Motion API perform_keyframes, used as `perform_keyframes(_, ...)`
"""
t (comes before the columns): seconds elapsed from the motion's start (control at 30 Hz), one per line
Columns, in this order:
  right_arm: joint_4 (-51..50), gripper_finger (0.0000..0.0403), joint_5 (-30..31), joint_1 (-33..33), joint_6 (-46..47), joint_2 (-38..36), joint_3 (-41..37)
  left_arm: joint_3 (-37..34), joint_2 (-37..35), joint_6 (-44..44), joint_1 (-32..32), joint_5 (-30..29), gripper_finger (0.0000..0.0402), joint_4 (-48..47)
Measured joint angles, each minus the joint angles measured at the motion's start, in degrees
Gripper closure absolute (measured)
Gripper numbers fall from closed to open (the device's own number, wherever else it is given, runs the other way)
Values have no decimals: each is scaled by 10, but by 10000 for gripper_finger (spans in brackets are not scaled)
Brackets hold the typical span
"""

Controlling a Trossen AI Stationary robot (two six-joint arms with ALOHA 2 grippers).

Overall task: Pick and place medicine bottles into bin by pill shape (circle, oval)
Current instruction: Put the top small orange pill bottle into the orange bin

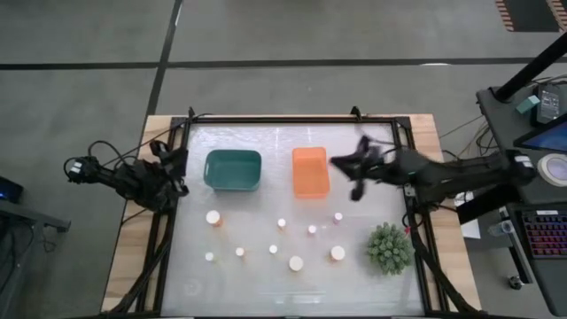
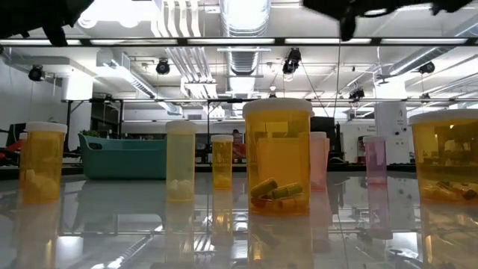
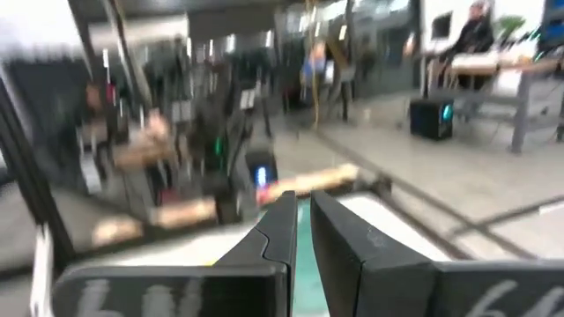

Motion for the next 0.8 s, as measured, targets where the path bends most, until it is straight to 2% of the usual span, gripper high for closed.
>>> perform_keyframes(0.3, -1, 374, 15, 66, -21, 213, 123, -1, 1, -1, 0, 1, 359, -6)
perform_keyframes(0.43, -14, 375, 17, 77, -39, 285, 186, 0, 1, -1, 0, 2, 359, -6)
perform_keyframes(0.8, -275, 375, 16, 82, -28, 417, 397, 0, 1, 0, 0, 2, 359, -12)
